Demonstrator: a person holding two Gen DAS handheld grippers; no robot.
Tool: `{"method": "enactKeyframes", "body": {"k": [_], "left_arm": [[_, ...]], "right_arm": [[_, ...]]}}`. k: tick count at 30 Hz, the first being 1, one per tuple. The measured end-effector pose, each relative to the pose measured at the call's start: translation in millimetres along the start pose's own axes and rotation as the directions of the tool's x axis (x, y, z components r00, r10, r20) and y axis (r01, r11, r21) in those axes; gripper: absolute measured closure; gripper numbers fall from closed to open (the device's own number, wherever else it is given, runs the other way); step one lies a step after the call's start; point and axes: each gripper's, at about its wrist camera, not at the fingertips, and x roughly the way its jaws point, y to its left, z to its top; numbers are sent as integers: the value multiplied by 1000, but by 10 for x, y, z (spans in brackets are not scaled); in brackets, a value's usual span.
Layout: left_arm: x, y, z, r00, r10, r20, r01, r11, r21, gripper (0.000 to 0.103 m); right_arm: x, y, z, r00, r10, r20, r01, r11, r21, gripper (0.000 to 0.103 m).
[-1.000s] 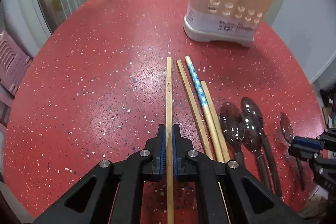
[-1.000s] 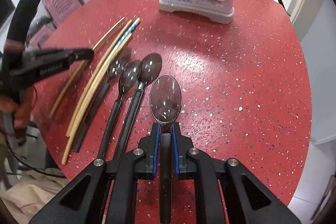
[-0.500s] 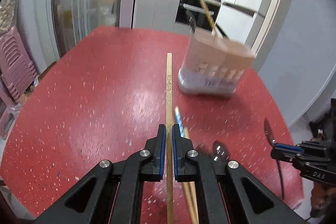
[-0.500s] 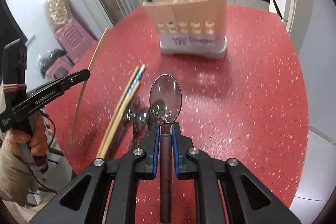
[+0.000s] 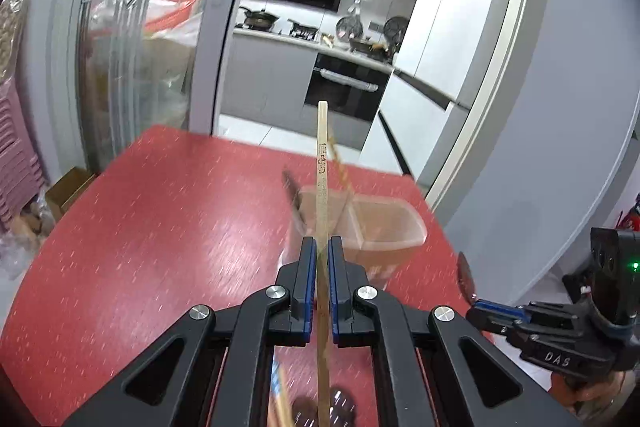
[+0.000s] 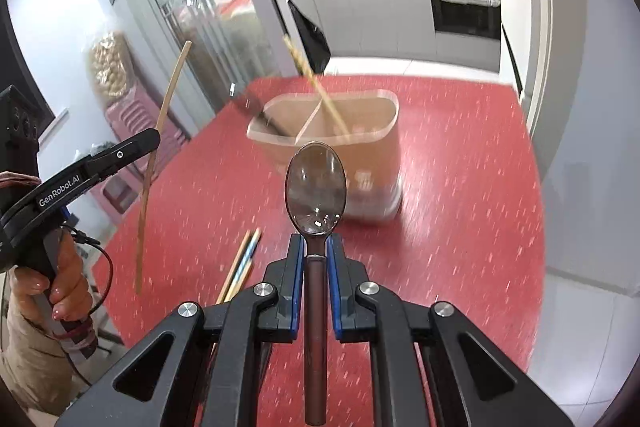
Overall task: Organize utensils
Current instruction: 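Lift the spoon and chopstick and carry both over the beige holder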
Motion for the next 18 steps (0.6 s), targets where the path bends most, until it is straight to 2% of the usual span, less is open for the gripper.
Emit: {"method": "enactKeyframes", "body": {"k": [9, 12, 18], "left_arm": [[390, -227, 570, 997, -15, 79, 15, 1000, 1, 71], [507, -289, 720, 994, -1, 114, -1, 1000, 13, 71], [724, -270, 865, 988, 27, 155, -25, 1000, -14, 71]], "right_arm": [[105, -108, 701, 992, -15, 124, 14, 1000, 6, 90], [169, -141, 867, 988, -5, 153, 3, 1000, 9, 90], [286, -152, 1173, 974, 8, 225, -10, 1000, 7, 91]]}}
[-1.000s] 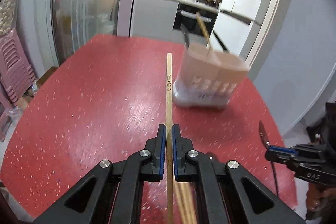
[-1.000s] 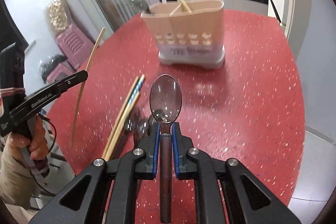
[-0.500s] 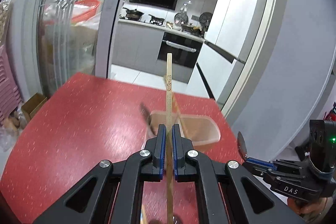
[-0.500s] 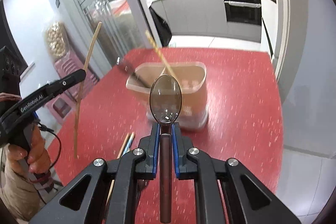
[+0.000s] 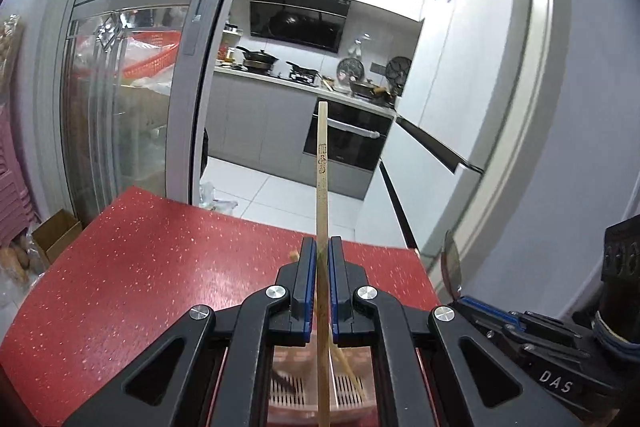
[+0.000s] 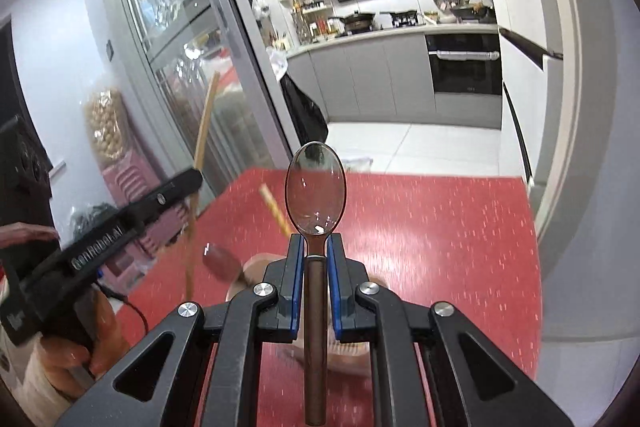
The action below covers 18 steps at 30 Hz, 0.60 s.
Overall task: Organize utensils
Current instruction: 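Lift the spoon and chopstick and carry both over the beige holder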
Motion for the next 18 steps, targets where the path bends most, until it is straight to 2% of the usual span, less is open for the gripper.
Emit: {"method": "enactKeyframes", "body": {"k": [9, 18], "left_arm": [[299, -54, -7, 995, 72, 65, -74, 997, 24, 71], [470, -93, -158, 988, 106, 108, -113, 992, 56, 72]], "right_arm": [[414, -77, 185, 997, -18, 81, 16, 1000, 17, 91], [727, -45, -55, 988, -60, 144, 72, 994, -82, 91]]}}
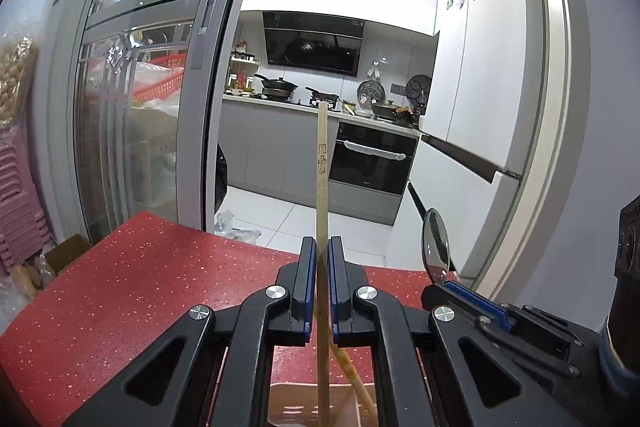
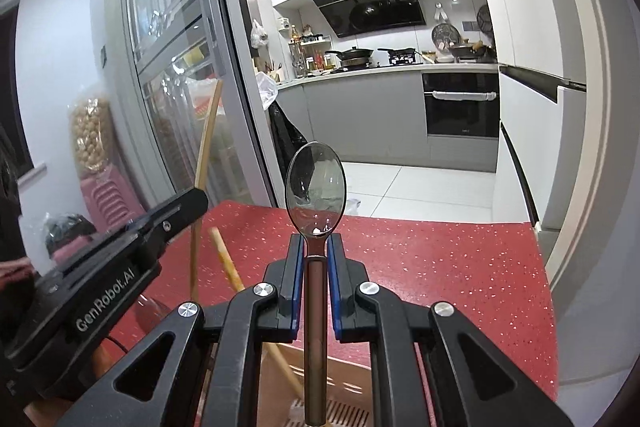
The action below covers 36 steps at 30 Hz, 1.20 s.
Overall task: Organize utensils
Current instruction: 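Lift the spoon and chopstick and carry both over the beige holder, then lower the spoon into the holder with the right gripper while the left releases the chopstick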
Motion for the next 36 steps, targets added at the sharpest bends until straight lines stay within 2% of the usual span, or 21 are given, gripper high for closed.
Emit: {"method": "enactKeyframes", "body": {"k": [8, 15, 16, 23, 26, 28, 30, 34, 36], "left_arm": [[7, -22, -240, 998, 27, -58, -24, 998, 62, 71], [-39, -34, -362, 991, 54, -126, -41, 994, 102, 71], [-44, -35, -371, 984, 64, -164, -45, 992, 120, 71], [-91, -6, -400, 968, 79, -240, -46, 989, 139, 71], [-177, 6, -366, 967, 74, -243, -42, 990, 136, 71], [-250, -2, -346, 968, 70, -242, -37, 990, 137, 71], [-323, -6, -329, 967, 66, -245, -31, 989, 142, 71], [-469, 20, -325, 962, 70, -264, -30, 988, 150, 71], [-536, 52, -335, 956, 73, -283, -33, 989, 145, 71]], "right_arm": [[3, 2, -290, 999, -30, -22, 28, 997, -67, 91], [-51, -33, -396, 998, -17, -62, 13, 998, -59, 91], [-53, -35, -408, 997, -14, -72, 10, 998, -56, 91], [-10, -80, -439, 990, 14, -138, -18, 1000, -21, 90], [-10, -70, -437, 988, 19, -151, -22, 999, -23, 90], [-17, -69, -426, 987, 27, -161, -29, 1000, -11, 85], [-40, -81, -408, 986, 33, -162, -33, 999, 5, 70], [-146, -79, -369, 987, 45, -155, -41, 999, 32, 64], [-221, -70, -365, 986, 56, -160, -50, 998, 41, 57]]}}
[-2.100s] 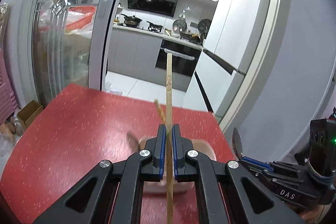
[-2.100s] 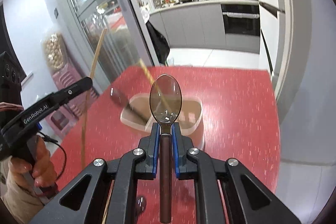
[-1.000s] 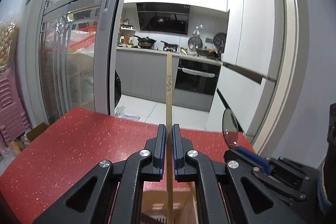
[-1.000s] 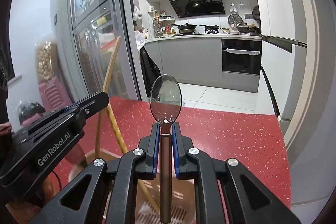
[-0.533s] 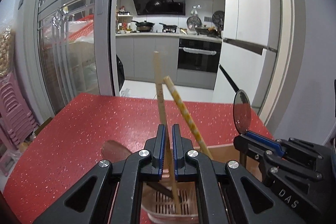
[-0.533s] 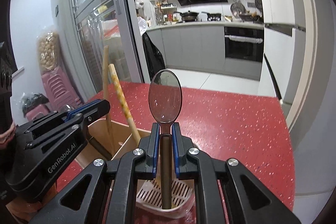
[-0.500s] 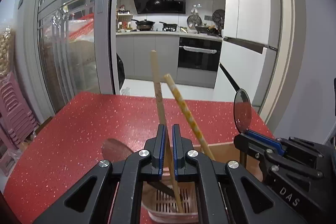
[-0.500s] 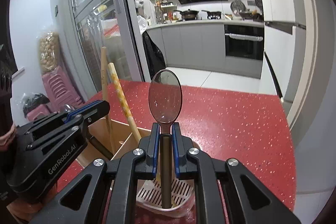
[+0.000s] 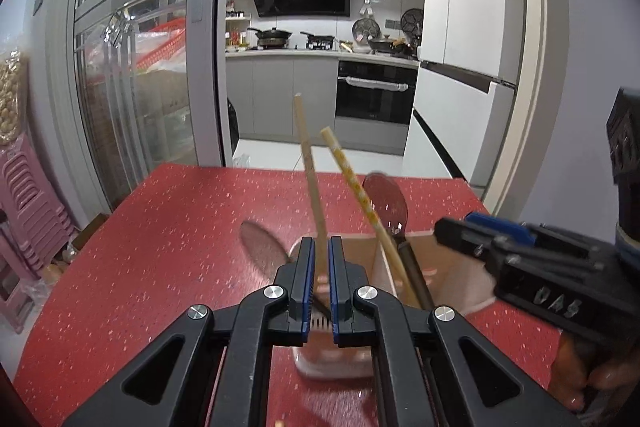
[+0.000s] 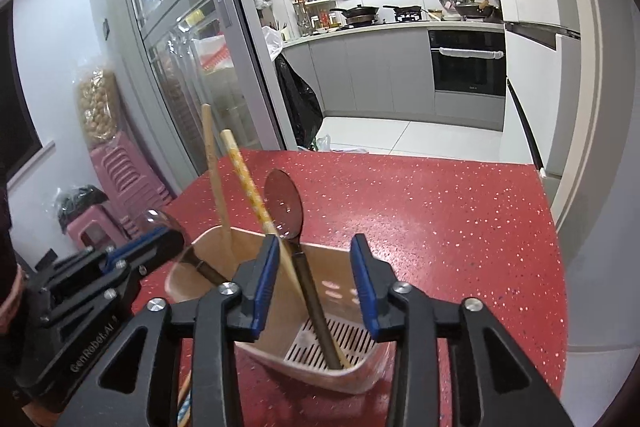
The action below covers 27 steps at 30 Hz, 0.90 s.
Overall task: Organize utensils
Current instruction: 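Lower the spoon into the holder with the right gripper while the left releases the chopstick, then move both tools back over the remaining spoons and chopsticks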
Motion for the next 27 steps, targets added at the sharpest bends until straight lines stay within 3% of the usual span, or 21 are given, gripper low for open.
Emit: {"method": "enactKeyframes", "body": {"k": [8, 13, 21, 27], "left_arm": [[-253, 143, -295, 994, 26, -107, -25, 1000, 6, 71], [-356, 233, -587, 978, 45, -202, -45, 999, 4, 71], [-585, 396, -1029, 953, 85, -291, -91, 996, -7, 71], [-733, 558, -1262, 943, 79, -323, -101, 993, -53, 71]], "right_arm": [[-343, 131, -212, 999, -4, -38, 5, 1000, 7, 43], [-452, 180, -508, 992, 4, -126, 3, 998, 56, 40], [-497, 249, -1171, 955, 7, -296, 31, 992, 126, 39], [-585, 299, -1466, 937, 11, -349, 48, 986, 159, 39]]}}
